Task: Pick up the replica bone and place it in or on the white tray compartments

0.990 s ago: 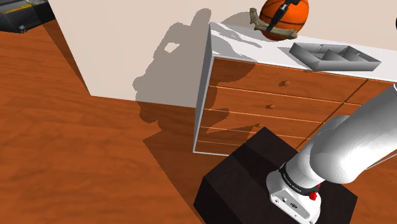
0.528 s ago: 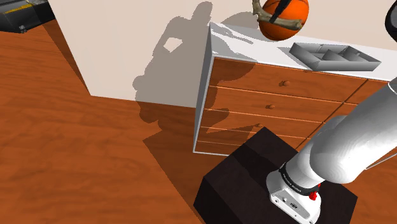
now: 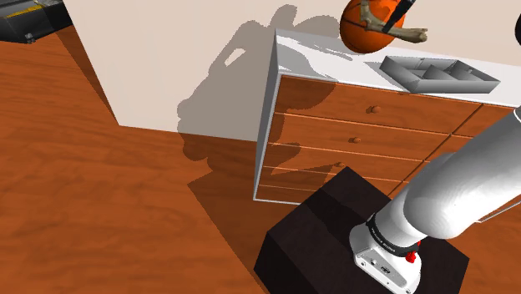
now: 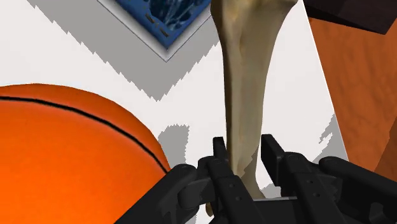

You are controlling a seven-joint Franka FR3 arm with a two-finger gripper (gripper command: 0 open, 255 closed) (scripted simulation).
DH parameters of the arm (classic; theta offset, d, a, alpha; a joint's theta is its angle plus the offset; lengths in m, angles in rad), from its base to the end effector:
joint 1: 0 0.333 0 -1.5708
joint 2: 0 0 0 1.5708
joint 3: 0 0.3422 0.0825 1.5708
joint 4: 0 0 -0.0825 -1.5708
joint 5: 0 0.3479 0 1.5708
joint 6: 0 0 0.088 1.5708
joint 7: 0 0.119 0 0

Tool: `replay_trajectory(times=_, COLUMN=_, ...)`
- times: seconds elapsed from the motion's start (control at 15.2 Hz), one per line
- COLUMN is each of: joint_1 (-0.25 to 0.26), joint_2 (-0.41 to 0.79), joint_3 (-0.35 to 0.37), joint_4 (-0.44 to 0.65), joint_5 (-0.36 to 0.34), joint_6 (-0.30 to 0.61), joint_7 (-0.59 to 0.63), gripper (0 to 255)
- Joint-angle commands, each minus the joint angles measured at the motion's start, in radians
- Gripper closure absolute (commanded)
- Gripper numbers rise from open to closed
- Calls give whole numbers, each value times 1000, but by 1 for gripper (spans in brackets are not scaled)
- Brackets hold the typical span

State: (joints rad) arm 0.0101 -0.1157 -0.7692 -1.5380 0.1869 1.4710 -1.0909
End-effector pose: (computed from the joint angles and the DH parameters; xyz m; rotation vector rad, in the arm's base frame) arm 0.3455 -0.3324 0.6885 -2.9297 -0.5252 -0.3333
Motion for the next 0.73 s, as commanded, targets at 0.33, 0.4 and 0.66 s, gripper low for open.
replay_trajectory(times=0.33, joint_1=-73, joint_2=30, joint_3=-115, joint_4=41, joint_5=14, joint_6=-62, joint_7=-181, gripper=255)
replay_trajectory(times=0.4, joint_1=-86, joint_2=44, joint_3=-136, joint_4=54, joint_5=23, joint_6=-74, joint_7=-212, gripper=255)
replay_trajectory(times=0.66, joint_1=-151, joint_2=129, joint_3=-226, joint_4=123, joint_5=84, joint_6=-129, joint_7=-351, gripper=255)
